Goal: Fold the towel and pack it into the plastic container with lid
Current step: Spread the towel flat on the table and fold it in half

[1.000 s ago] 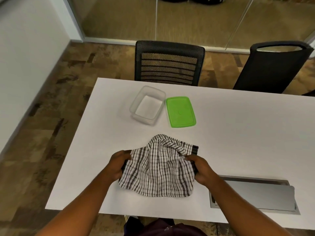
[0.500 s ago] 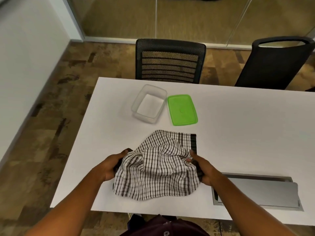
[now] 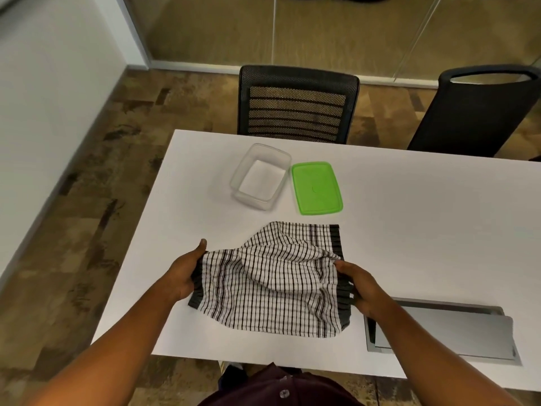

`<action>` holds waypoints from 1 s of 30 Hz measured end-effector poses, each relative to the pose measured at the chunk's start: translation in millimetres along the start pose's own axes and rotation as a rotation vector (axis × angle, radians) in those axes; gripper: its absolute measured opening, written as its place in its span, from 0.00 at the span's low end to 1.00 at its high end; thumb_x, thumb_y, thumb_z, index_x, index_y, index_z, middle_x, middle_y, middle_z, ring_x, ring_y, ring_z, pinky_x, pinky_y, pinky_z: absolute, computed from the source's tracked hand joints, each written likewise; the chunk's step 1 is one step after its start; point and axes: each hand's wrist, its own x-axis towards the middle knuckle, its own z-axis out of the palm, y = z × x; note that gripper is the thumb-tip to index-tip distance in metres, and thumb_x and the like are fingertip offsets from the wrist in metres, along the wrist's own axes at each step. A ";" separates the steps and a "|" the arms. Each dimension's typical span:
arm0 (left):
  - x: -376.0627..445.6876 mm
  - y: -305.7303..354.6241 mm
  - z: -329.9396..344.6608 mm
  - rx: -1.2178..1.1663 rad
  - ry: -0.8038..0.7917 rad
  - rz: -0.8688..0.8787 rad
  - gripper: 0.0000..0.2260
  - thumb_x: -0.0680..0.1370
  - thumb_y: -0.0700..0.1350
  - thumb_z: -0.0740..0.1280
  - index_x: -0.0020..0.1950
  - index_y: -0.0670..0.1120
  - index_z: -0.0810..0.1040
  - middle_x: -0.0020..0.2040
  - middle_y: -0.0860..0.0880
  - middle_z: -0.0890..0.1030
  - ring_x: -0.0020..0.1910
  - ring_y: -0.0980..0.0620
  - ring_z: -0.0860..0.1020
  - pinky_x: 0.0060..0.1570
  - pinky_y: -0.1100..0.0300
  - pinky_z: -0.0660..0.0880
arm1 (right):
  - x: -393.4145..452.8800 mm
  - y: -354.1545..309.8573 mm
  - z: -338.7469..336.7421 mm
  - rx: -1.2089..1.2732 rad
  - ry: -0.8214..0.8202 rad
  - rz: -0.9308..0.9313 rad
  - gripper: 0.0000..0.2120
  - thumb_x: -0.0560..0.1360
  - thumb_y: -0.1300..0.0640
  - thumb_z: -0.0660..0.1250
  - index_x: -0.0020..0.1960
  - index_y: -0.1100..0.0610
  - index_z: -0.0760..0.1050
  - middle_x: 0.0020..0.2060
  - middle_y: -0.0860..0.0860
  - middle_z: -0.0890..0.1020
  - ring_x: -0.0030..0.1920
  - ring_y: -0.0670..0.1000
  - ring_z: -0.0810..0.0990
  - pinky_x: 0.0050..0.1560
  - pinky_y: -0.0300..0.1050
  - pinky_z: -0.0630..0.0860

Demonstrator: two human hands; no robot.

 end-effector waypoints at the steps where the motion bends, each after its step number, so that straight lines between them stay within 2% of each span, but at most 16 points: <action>1: 0.8 -0.7 -0.2 -0.028 0.063 0.012 0.18 0.76 0.55 0.72 0.54 0.40 0.83 0.53 0.39 0.86 0.50 0.41 0.84 0.47 0.50 0.80 | 0.8 -1.0 0.7 -0.001 0.030 -0.034 0.11 0.75 0.55 0.73 0.57 0.53 0.85 0.56 0.55 0.86 0.57 0.59 0.83 0.61 0.58 0.80; 2: 1.6 -1.4 -0.4 -0.057 0.118 0.031 0.13 0.76 0.50 0.73 0.52 0.40 0.83 0.54 0.38 0.85 0.47 0.41 0.84 0.44 0.51 0.80 | 1.7 -2.3 1.7 0.016 0.073 -0.075 0.09 0.76 0.56 0.74 0.56 0.54 0.85 0.54 0.55 0.87 0.56 0.58 0.84 0.61 0.57 0.81; 4: 2.3 -3.0 -3.4 -0.092 0.194 0.069 0.03 0.75 0.41 0.73 0.46 0.42 0.82 0.54 0.37 0.84 0.41 0.43 0.82 0.38 0.53 0.80 | 2.9 -6.7 2.3 0.097 0.134 -0.141 0.06 0.78 0.59 0.72 0.54 0.56 0.85 0.51 0.56 0.88 0.50 0.56 0.86 0.51 0.51 0.84; 5: 1.9 -3.4 -5.9 -0.109 0.219 0.085 0.02 0.74 0.39 0.73 0.45 0.42 0.81 0.53 0.36 0.83 0.39 0.43 0.81 0.36 0.53 0.80 | 3.2 -9.4 1.4 0.152 0.142 -0.159 0.06 0.78 0.61 0.71 0.53 0.56 0.85 0.49 0.56 0.88 0.47 0.55 0.87 0.46 0.49 0.85; 8: -0.2 -2.3 -14.3 -0.174 0.235 0.143 0.10 0.71 0.34 0.74 0.51 0.42 0.80 0.54 0.37 0.83 0.41 0.45 0.82 0.35 0.55 0.80 | 0.1 -17.1 -4.1 0.267 0.132 -0.194 0.08 0.79 0.65 0.69 0.54 0.57 0.84 0.44 0.57 0.89 0.41 0.53 0.88 0.39 0.44 0.85; 12: -7.7 6.2 -18.7 -0.115 0.219 0.305 0.24 0.71 0.31 0.75 0.62 0.49 0.75 0.53 0.42 0.82 0.45 0.45 0.82 0.42 0.53 0.80 | -5.7 -25.4 -12.8 0.243 0.122 -0.299 0.09 0.78 0.67 0.69 0.55 0.59 0.84 0.43 0.57 0.88 0.40 0.52 0.88 0.40 0.42 0.85; 14: -12.5 12.0 -20.1 -0.037 0.172 0.377 0.26 0.72 0.32 0.75 0.64 0.52 0.75 0.50 0.42 0.83 0.46 0.44 0.82 0.47 0.51 0.80 | -8.3 -31.9 -16.3 0.180 0.124 -0.355 0.09 0.78 0.67 0.69 0.56 0.59 0.83 0.45 0.58 0.88 0.41 0.53 0.87 0.42 0.43 0.85; 18: -20.5 27.1 -25.6 0.177 0.108 0.532 0.13 0.73 0.35 0.75 0.53 0.49 0.83 0.47 0.42 0.84 0.46 0.46 0.82 0.45 0.56 0.80 | -12.1 -48.4 -18.6 0.082 0.109 -0.428 0.10 0.79 0.67 0.67 0.59 0.60 0.82 0.48 0.58 0.85 0.46 0.54 0.83 0.50 0.47 0.82; 22: -23.7 42.2 -31.5 0.293 0.157 0.652 0.06 0.72 0.38 0.76 0.46 0.48 0.85 0.45 0.47 0.87 0.45 0.51 0.84 0.48 0.57 0.80 | -17.1 -62.4 -21.9 0.056 0.062 -0.457 0.11 0.79 0.67 0.66 0.59 0.60 0.83 0.46 0.51 0.87 0.47 0.49 0.84 0.48 0.44 0.79; 25: -26.1 49.6 -37.7 0.316 0.152 0.685 0.09 0.72 0.37 0.76 0.45 0.51 0.86 0.44 0.51 0.88 0.46 0.53 0.85 0.49 0.63 0.80 | -19.1 -67.2 -25.7 0.021 0.035 -0.504 0.11 0.78 0.68 0.67 0.57 0.61 0.83 0.45 0.49 0.89 0.46 0.47 0.86 0.46 0.40 0.81; 30: -32.4 56.8 -50.2 0.498 0.148 0.795 0.17 0.69 0.33 0.77 0.49 0.54 0.85 0.47 0.49 0.87 0.46 0.48 0.84 0.45 0.69 0.81 | -21.9 -78.0 -35.7 -0.206 -0.102 -0.621 0.22 0.68 0.75 0.75 0.58 0.60 0.83 0.49 0.59 0.87 0.47 0.51 0.85 0.52 0.39 0.83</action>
